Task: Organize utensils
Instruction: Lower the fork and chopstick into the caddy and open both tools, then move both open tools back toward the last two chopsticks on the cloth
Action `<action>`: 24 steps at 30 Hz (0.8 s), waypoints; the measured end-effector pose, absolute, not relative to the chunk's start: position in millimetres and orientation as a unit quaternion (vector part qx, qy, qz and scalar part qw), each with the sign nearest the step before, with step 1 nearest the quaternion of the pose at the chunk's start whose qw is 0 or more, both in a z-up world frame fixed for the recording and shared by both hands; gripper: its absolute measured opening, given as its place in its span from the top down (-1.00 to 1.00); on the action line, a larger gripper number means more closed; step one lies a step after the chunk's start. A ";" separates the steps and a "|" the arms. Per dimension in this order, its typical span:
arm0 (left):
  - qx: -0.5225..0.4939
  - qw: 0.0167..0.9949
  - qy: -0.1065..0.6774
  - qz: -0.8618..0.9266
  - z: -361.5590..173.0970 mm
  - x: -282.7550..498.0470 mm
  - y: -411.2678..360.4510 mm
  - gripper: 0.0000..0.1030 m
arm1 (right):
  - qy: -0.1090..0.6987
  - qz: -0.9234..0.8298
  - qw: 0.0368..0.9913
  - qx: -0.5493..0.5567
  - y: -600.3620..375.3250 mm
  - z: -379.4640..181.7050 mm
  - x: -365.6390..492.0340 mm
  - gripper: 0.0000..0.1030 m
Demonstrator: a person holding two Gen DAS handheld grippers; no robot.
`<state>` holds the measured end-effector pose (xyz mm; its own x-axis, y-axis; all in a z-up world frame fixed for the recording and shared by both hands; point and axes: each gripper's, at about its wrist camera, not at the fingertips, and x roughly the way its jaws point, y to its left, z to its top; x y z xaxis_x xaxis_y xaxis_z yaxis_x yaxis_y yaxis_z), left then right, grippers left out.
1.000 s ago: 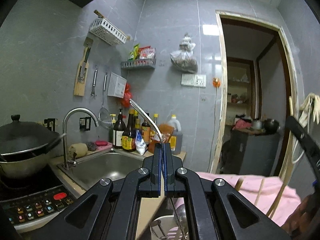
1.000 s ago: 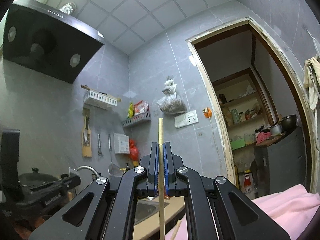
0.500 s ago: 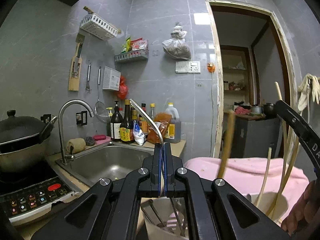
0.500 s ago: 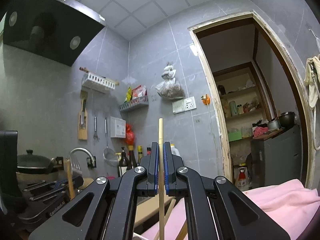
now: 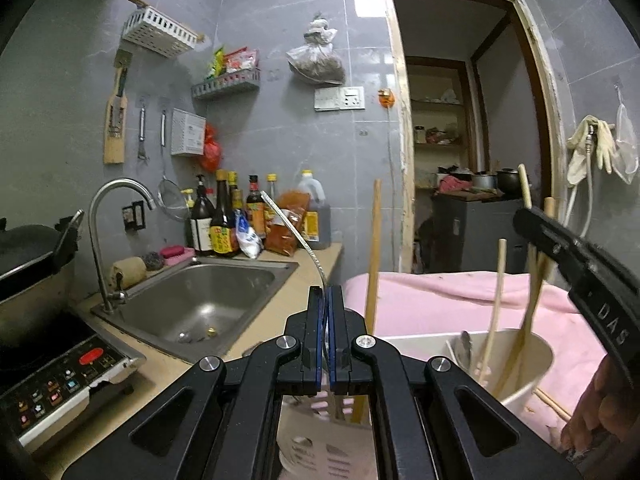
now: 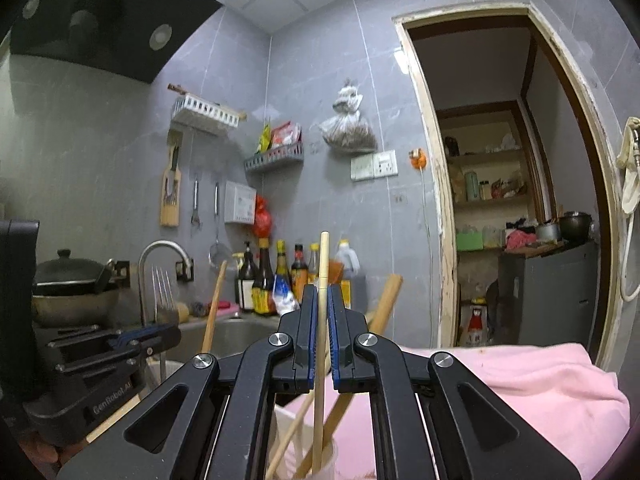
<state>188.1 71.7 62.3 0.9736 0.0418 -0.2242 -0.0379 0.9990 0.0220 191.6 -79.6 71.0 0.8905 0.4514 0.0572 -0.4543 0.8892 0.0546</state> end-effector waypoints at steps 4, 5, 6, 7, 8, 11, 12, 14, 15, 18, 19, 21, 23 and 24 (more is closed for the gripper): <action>-0.009 0.992 0.123 0.004 64.2 184.2 75.5 0.95 | -0.007 0.239 0.971 0.031 -81.3 68.6 188.2 0.92; -0.015 0.992 0.127 0.000 64.9 183.6 77.3 0.94 | -0.004 0.240 0.970 0.031 -82.2 68.0 187.2 0.92; -0.021 0.991 0.130 -0.004 65.2 183.1 78.8 0.92 | -0.002 0.241 0.970 0.031 -83.2 67.6 186.1 0.92; -0.025 0.991 0.132 -0.007 65.8 182.1 79.7 0.90 | 0.000 0.241 0.970 0.030 -84.0 67.4 185.1 0.91; -0.029 0.991 0.131 -0.009 66.5 180.8 81.0 0.89 | 0.002 0.242 0.970 0.031 -84.7 67.3 184.5 0.90; -0.031 0.992 0.125 -0.012 69.0 175.5 81.4 0.83 | 0.007 0.243 0.970 0.032 -87.6 66.9 181.7 0.87; -0.032 0.992 0.122 -0.015 70.6 173.2 81.3 0.79 | 0.008 0.243 0.970 0.032 -88.0 67.3 181.1 0.84; -0.033 0.992 0.118 -0.018 73.5 169.7 81.7 0.74 | 0.008 0.243 0.969 0.033 -88.8 68.0 180.0 0.75; -0.033 0.992 0.117 -0.018 75.2 168.7 82.2 0.71 | 0.008 0.244 0.969 0.034 -89.4 68.6 179.2 0.61; -0.037 0.993 0.112 -0.020 79.6 163.5 82.6 0.62 | 0.004 0.245 0.969 0.039 -92.9 70.8 174.7 0.53; -0.038 0.993 0.110 -0.020 80.8 162.3 82.8 0.56 | 0.003 0.244 0.969 0.039 -93.9 72.1 172.6 0.53; -0.039 0.994 0.105 -0.021 84.3 158.8 82.1 0.45 | 0.000 0.244 0.969 0.038 -96.3 73.4 168.4 0.50; -0.041 0.994 0.097 -0.021 87.3 154.9 81.1 0.33 | -0.002 0.242 0.969 0.039 -99.8 76.0 164.8 0.41; -0.042 0.994 0.095 -0.021 88.9 152.8 80.3 0.27 | -0.003 0.241 0.970 0.040 -101.6 76.8 163.3 0.29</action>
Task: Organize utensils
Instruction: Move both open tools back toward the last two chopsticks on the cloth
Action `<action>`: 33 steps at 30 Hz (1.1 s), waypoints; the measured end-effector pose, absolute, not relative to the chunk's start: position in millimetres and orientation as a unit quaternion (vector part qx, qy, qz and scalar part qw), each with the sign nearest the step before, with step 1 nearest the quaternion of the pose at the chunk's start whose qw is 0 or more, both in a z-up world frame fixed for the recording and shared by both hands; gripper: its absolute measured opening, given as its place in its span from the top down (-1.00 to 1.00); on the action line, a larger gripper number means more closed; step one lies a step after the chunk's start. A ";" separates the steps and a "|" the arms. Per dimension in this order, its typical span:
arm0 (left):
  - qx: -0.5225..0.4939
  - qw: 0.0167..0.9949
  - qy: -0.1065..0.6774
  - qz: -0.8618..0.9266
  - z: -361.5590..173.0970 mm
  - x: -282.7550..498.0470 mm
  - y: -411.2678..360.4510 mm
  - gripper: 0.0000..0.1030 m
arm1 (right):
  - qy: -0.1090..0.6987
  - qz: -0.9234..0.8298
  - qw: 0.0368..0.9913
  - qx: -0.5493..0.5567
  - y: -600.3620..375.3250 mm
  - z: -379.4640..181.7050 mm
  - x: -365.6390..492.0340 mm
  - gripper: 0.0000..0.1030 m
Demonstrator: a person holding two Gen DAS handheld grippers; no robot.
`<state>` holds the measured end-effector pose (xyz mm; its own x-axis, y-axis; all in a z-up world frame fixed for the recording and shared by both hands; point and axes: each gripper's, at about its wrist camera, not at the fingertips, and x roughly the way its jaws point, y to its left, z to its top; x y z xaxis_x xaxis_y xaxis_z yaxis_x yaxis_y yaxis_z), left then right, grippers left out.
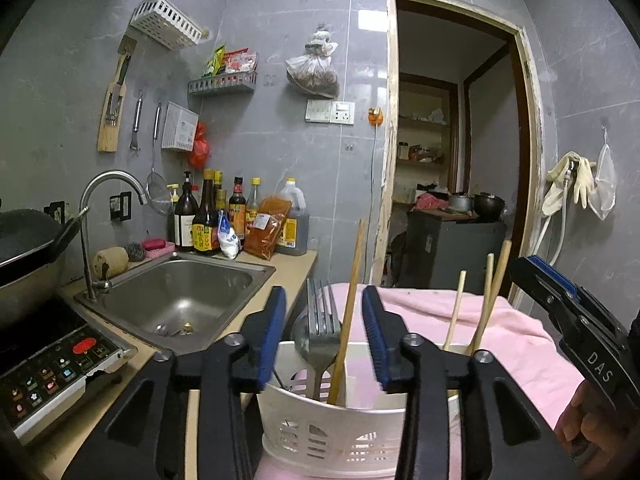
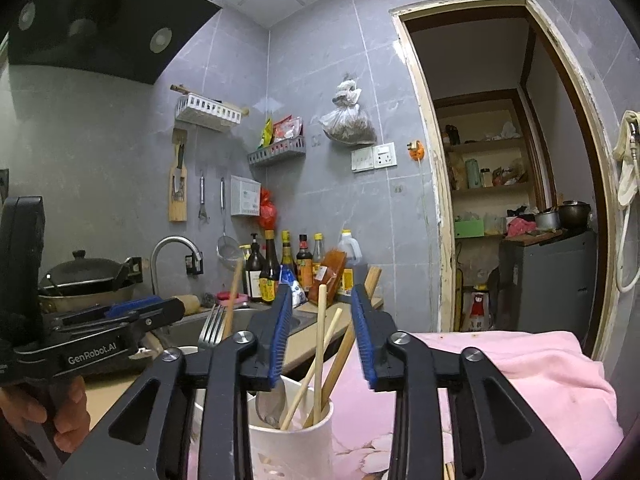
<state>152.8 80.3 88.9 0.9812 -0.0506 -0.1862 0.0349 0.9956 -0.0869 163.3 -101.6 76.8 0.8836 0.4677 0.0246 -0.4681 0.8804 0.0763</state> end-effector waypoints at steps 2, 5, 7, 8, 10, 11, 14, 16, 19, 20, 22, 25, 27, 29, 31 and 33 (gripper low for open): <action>-0.042 0.995 0.090 -0.023 92.1 148.5 78.3 0.14 | -0.005 0.238 0.970 0.043 -107.3 78.4 159.3 0.09; -0.039 0.996 0.077 -0.024 97.7 140.2 73.6 -0.15 | -0.009 0.227 0.973 0.042 -116.0 80.3 152.6 -0.14; -0.037 0.997 0.065 -0.028 100.9 133.4 68.7 -0.43 | -0.011 0.214 0.976 0.041 -122.3 81.6 148.0 -0.50; -0.034 0.997 0.057 -0.030 102.2 128.7 64.8 -0.50 | -0.013 0.206 0.978 0.042 -125.8 82.4 145.9 -0.54; -0.025 0.998 0.047 -0.035 104.7 122.5 57.1 -0.61 | -0.017 0.190 0.981 0.040 -134.2 83.4 139.9 -0.67; -0.020 0.998 0.045 -0.037 105.7 120.5 52.8 -0.63 | -0.018 0.184 0.982 0.039 -137.1 84.1 138.5 -0.72; 0.000 0.998 0.040 -0.042 106.7 115.5 39.5 -0.69 | -0.022 0.158 0.986 0.037 -154.5 86.3 126.6 -1.00; 0.006 0.998 0.039 -0.048 105.9 112.4 31.8 -0.73 | -0.026 0.145 0.988 0.036 -166.8 87.5 118.3 -1.00; 0.009 0.997 0.046 -0.067 101.7 108.6 19.2 -0.76 | -0.024 0.118 0.992 0.027 -188.3 89.8 104.8 -1.00; 0.010 0.996 0.049 -0.074 100.3 107.4 15.1 -0.77 | -0.020 0.107 0.994 0.023 -198.0 90.0 99.2 -1.00; 0.012 0.994 0.057 -0.088 97.0 105.8 6.1 -0.77 | -0.008 0.089 0.996 0.015 -212.5 88.7 90.9 -1.00; 0.022 0.991 0.075 -0.112 90.0 103.4 -10.5 -0.77 | 0.022 0.070 0.997 -0.009 -226.7 85.0 84.3 -1.00; 0.030 0.987 0.091 -0.127 83.5 103.5 -23.2 -0.77 | 0.056 0.061 0.996 -0.025 -237.2 77.9 80.7 -1.00; 0.038 0.983 0.109 -0.141 76.4 104.3 -35.1 -0.77 | 0.094 0.058 0.993 -0.032 -247.2 68.0 78.7 -1.00; 0.045 0.979 0.131 -0.150 68.0 108.0 -45.7 -0.77 | 0.123 0.057 0.990 -0.034 -254.0 58.9 78.3 -1.00; 0.046 0.975 0.154 -0.154 58.9 112.4 -54.3 -0.77 | 0.158 0.058 0.985 -0.035 -260.7 46.3 79.8 -1.00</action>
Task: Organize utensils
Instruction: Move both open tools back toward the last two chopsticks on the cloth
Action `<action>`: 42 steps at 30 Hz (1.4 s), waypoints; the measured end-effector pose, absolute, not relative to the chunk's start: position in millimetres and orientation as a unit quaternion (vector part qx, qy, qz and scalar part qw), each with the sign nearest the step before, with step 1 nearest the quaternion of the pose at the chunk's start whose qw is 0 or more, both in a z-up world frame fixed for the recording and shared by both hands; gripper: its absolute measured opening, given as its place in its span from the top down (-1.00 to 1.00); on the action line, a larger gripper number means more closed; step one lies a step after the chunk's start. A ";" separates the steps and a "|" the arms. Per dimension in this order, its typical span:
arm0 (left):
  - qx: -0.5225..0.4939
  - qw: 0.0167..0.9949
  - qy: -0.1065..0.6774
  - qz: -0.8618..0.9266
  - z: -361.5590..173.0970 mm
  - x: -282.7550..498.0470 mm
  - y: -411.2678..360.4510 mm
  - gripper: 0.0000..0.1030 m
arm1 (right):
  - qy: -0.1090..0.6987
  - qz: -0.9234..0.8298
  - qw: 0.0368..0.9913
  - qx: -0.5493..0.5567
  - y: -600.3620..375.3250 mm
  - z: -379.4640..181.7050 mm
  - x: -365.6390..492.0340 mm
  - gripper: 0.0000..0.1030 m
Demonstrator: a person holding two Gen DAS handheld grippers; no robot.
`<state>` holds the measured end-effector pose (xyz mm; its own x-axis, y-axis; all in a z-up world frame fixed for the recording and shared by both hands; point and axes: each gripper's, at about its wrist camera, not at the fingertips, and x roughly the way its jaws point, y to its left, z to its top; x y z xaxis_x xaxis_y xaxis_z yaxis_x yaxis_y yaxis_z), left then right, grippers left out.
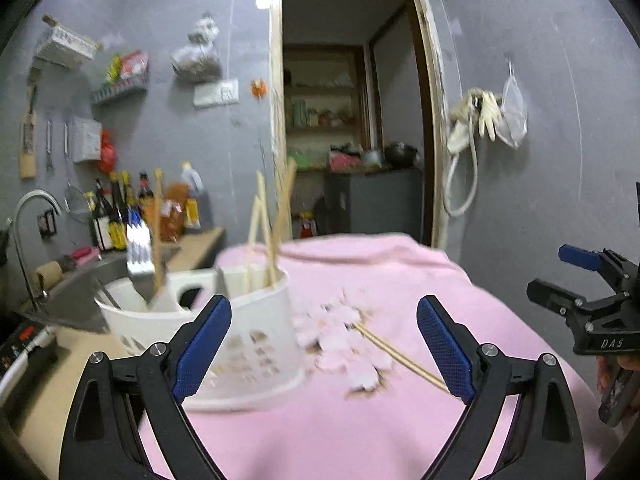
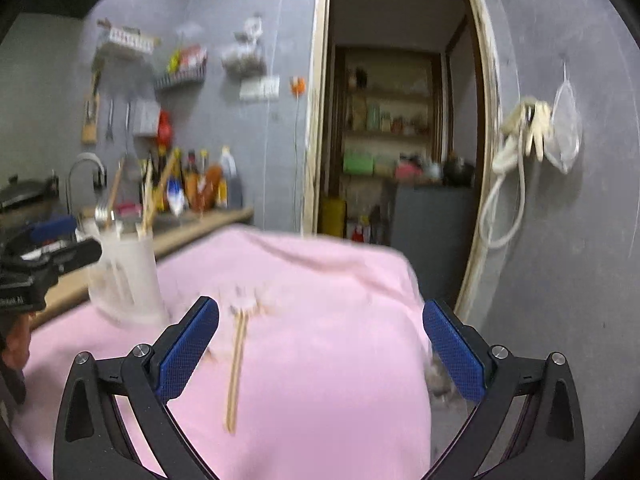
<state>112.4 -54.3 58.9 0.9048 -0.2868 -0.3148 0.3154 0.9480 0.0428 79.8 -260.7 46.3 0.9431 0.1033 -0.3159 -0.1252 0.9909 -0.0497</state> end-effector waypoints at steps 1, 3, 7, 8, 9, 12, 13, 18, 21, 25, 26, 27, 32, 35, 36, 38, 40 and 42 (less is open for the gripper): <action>0.047 0.973 0.166 -0.155 55.3 115.4 -57.7 -0.77 | 0.178 0.060 0.982 -0.032 -263.3 40.1 82.7 -1.00; 0.051 0.968 0.192 -0.151 47.7 121.6 -63.3 -0.77 | 0.210 0.064 0.975 -0.028 -265.5 30.5 88.9 -1.00; 0.068 0.959 0.240 -0.133 31.8 135.0 -72.1 -0.77 | 0.289 0.076 0.954 -0.014 -267.9 8.1 108.5 -1.00; 0.066 0.957 0.251 -0.131 26.9 137.5 -72.7 -0.77 | 0.303 0.083 0.949 -0.006 -268.1 3.1 112.5 -0.99; 0.063 0.954 0.263 -0.129 24.2 141.4 -71.9 -0.77 | 0.316 0.090 0.945 -0.001 -267.8 -1.9 116.1 -0.98; 0.050 0.945 0.299 -0.120 15.7 152.5 -68.2 -0.77 | 0.340 0.106 0.935 -0.006 -262.2 -10.2 124.4 -0.91; 0.045 0.941 0.314 -0.118 11.8 156.4 -66.4 -0.77 | 0.344 0.110 0.932 -0.011 -259.1 -11.9 125.7 -0.87; 0.033 0.923 0.364 -0.120 -1.7 170.0 -63.0 -0.77 | 0.369 0.134 0.919 -0.035 -242.9 -18.7 137.7 -0.63; 0.029 0.915 0.382 -0.123 -5.5 174.6 -62.3 -0.77 | 0.385 0.141 0.911 -0.050 -234.5 -24.1 144.1 -0.57; 0.022 0.906 0.402 -0.130 -9.2 178.4 -59.0 -0.77 | 0.407 0.145 0.899 -0.075 -223.6 -32.1 151.6 -0.55; 0.019 0.904 0.407 -0.133 -10.1 179.5 -57.5 -0.77 | 0.409 0.144 0.897 -0.081 -221.9 -33.3 151.4 -0.55; 0.017 0.902 0.410 -0.134 -10.7 179.9 -57.1 -0.77 | 0.411 0.142 0.896 -0.089 -219.4 -34.2 152.1 -0.52; 0.011 0.899 0.413 -0.145 -8.4 180.6 -54.6 -0.77 | 0.413 0.129 0.895 -0.111 -214.7 -36.3 159.1 -0.34; 0.011 0.898 0.414 -0.147 -8.2 181.7 -55.0 -0.77 | 0.409 0.146 0.896 -0.092 -217.5 -33.5 159.6 -0.32; 0.011 0.897 0.416 -0.147 -8.6 182.6 -55.7 -0.77 | 0.407 0.152 0.897 -0.082 -219.5 -31.9 158.6 -0.32; 0.011 0.897 0.418 -0.147 -9.6 185.8 -57.8 -0.77 | 0.398 0.154 0.902 -0.069 -223.9 -28.6 156.6 -0.31; 0.011 0.895 0.420 -0.148 -9.8 187.7 -58.8 -0.77 | 0.395 0.146 0.905 -0.062 -227.8 -26.9 156.6 -0.31; 0.014 0.895 0.420 -0.152 -8.6 188.7 -61.2 -0.77 | 0.405 0.141 0.901 -0.064 -225.3 -29.5 160.3 -0.30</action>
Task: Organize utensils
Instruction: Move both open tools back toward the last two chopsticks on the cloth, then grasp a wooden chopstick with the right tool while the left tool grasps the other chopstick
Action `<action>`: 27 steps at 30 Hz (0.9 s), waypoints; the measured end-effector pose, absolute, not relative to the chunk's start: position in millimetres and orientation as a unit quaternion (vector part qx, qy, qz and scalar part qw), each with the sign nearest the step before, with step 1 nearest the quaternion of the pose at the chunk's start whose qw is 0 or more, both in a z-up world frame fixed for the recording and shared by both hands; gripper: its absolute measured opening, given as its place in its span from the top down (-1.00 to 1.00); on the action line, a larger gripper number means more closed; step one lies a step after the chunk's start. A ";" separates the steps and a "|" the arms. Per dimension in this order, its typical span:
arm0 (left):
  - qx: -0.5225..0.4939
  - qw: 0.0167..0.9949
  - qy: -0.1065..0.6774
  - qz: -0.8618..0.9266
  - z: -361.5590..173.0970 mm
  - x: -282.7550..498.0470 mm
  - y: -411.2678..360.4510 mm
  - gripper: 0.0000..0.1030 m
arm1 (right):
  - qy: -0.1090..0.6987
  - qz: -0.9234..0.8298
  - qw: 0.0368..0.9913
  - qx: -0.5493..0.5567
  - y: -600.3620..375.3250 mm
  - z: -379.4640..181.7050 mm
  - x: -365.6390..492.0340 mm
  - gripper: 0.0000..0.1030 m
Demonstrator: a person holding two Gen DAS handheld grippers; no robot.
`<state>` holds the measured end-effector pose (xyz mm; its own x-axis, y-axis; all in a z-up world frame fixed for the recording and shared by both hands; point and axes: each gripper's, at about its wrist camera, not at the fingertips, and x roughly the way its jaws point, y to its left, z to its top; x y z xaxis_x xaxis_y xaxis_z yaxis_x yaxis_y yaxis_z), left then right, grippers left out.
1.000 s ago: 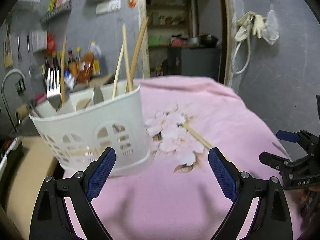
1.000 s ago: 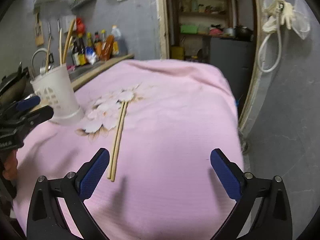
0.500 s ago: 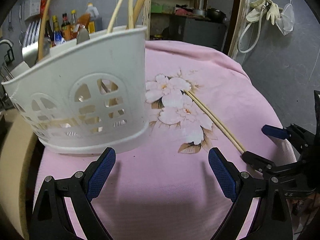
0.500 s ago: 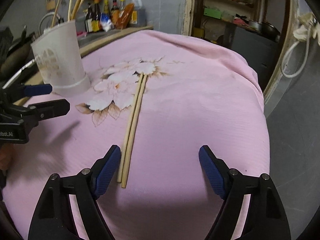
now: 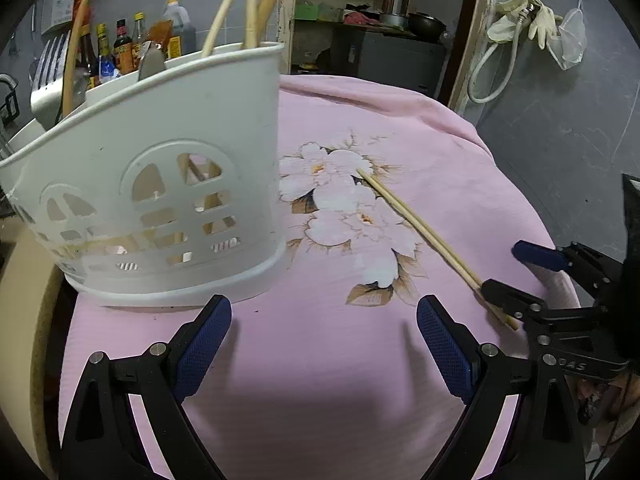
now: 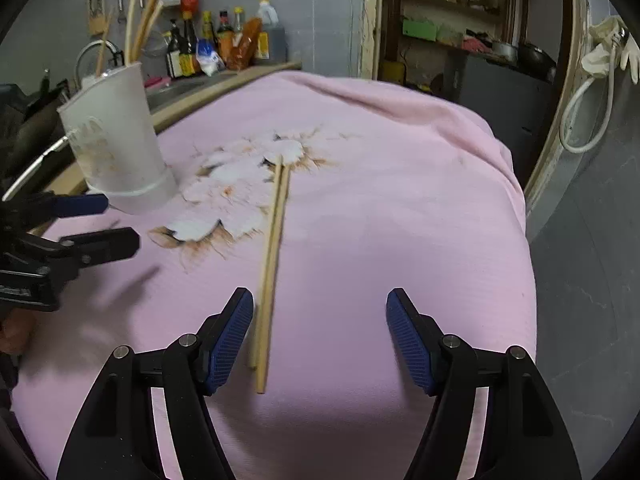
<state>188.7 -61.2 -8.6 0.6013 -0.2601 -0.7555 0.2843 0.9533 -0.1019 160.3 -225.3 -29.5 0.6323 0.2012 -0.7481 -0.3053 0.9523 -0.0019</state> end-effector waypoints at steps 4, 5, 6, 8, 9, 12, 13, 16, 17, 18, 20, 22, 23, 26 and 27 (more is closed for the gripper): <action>0.022 0.891 0.422 -0.167 -6.0 192.6 -68.5 -0.77 | 0.411 0.138 0.897 -0.085 -218.1 -31.7 164.9 -0.24; 0.022 0.889 0.424 -0.170 -5.7 194.5 -70.0 -0.77 | 0.412 0.137 0.896 -0.091 -216.3 -32.1 166.1 -0.23; 0.022 0.888 0.425 -0.172 -5.3 196.2 -71.3 -0.77 | 0.413 0.136 0.896 -0.093 -215.5 -32.1 166.9 -0.20; 0.022 0.884 0.431 -0.180 -5.7 199.6 -74.7 -0.76 | 0.414 0.137 0.895 -0.097 -215.1 -32.4 167.5 -0.14; 0.022 0.881 0.435 -0.187 -6.5 201.2 -76.6 -0.76 | 0.414 0.137 0.894 -0.097 -215.2 -32.6 168.4 -0.11; 0.024 0.878 0.437 -0.193 -7.4 201.9 -79.2 -0.76 | 0.415 0.141 0.894 -0.091 -218.8 -31.7 168.3 -0.02; 0.024 0.878 0.435 -0.196 -7.4 201.1 -78.9 -0.76 | 0.414 0.141 0.895 -0.090 -220.8 -31.5 167.5 0.00; 0.021 0.876 0.439 -0.199 -9.1 201.0 -80.4 -0.76 | 0.413 0.141 0.896 -0.080 -225.2 -31.5 166.2 0.06; 0.020 0.875 0.441 -0.200 -9.4 201.8 -81.2 -0.76 | 0.413 0.141 0.896 -0.081 -225.2 -31.7 166.3 0.07; 0.019 0.873 0.443 -0.202 -9.2 202.8 -82.0 -0.76 | 0.413 0.141 0.896 -0.084 -224.4 -31.9 166.6 0.08; 0.018 0.874 0.441 -0.205 -7.1 204.6 -84.4 -0.76 | 0.413 0.139 0.895 -0.095 -220.8 -32.2 167.6 0.08; 0.020 0.875 0.437 -0.207 -4.9 205.5 -86.1 -0.76 | 0.413 0.139 0.895 -0.098 -220.3 -31.9 169.8 0.11; 0.021 0.876 0.435 -0.209 -4.0 205.7 -87.1 -0.76 | 0.413 0.141 0.895 -0.095 -221.8 -31.7 170.9 0.14; 0.022 0.875 0.432 -0.218 -3.2 206.9 -90.6 -0.76 | 0.411 0.145 0.897 -0.072 -230.4 -28.9 170.6 0.26; 0.020 0.874 0.432 -0.221 -3.4 208.0 -92.3 -0.76 | 0.412 0.145 0.897 -0.068 -232.8 -29.0 170.0 0.31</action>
